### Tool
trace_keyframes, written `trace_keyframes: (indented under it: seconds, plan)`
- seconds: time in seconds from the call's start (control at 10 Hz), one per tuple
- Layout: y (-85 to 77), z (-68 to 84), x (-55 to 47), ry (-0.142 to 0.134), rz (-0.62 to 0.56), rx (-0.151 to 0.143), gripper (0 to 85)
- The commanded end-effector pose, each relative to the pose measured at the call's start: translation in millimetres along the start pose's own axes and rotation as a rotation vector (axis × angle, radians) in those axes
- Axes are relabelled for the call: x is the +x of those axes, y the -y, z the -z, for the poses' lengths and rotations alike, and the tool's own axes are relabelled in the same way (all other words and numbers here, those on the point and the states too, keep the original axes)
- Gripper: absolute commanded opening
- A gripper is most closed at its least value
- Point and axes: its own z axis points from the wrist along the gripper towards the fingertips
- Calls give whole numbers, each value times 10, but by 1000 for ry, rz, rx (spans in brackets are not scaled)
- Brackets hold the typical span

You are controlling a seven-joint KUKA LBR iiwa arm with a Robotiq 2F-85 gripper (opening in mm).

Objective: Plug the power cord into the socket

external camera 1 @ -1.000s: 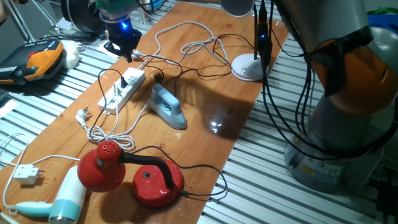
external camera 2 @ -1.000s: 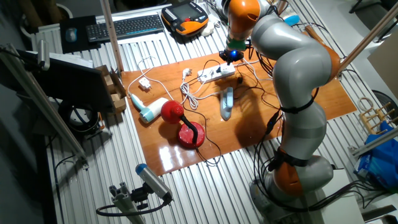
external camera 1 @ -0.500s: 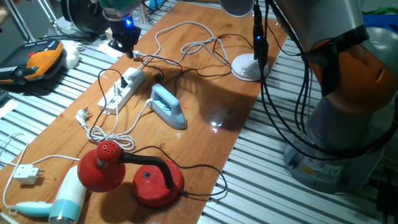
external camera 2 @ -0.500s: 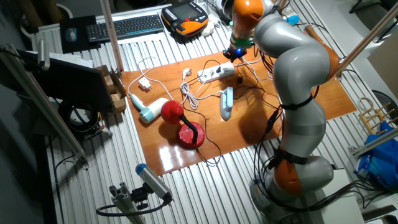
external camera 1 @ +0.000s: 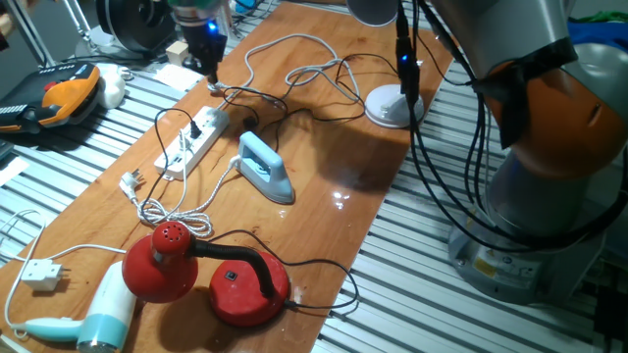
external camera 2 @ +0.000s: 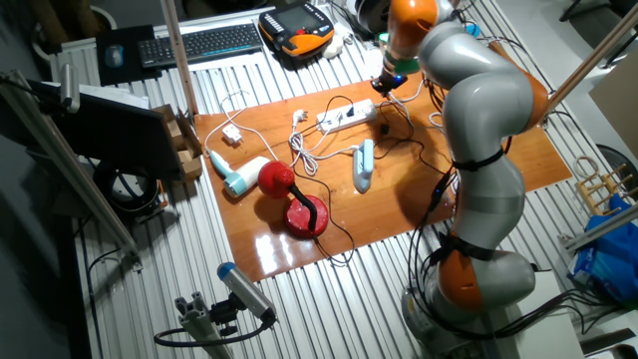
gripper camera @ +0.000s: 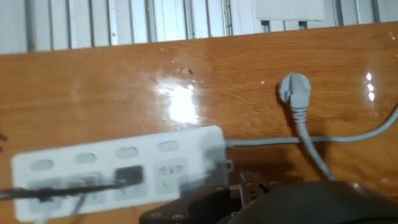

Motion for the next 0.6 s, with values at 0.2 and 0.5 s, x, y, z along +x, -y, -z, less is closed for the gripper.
trace_keyframes:
  seconds: [0.2, 0.5]
  plan:
    - [117, -29, 7, -1, 84, -5, 0]
    - [117, -29, 7, -13, 46, 20, 0]
